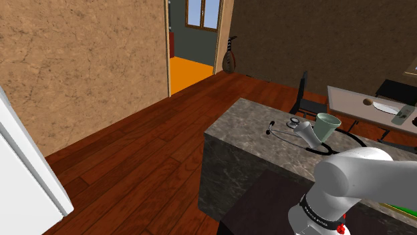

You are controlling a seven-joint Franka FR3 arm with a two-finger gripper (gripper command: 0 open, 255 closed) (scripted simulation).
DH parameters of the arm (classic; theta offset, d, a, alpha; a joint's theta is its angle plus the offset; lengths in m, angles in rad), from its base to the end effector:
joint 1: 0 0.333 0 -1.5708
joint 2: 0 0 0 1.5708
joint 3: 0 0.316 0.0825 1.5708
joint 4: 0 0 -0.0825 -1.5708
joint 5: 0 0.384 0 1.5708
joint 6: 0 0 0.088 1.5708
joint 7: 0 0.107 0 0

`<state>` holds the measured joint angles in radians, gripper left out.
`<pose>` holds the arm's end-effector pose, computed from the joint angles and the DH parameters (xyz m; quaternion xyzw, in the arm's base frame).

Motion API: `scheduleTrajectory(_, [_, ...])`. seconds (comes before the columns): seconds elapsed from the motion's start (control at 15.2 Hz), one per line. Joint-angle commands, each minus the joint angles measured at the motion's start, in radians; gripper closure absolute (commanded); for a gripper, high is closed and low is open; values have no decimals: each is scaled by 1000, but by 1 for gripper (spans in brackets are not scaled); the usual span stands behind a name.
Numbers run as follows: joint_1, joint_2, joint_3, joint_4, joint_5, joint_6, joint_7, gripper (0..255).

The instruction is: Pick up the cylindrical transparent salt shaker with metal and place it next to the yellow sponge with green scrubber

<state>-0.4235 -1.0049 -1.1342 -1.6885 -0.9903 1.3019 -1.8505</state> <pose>-0.3650 -0.4028 0.5869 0.9952 0.0920 -0.0324 0.0078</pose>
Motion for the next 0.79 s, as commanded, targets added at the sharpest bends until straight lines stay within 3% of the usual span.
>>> scheduleTrajectory(0.0, [-13, -16, -4, -37, -8, 20, 13, 255])
scheduleTrajectory(0.73, [-54, -85, -53, -176, -63, 109, 51, 255])
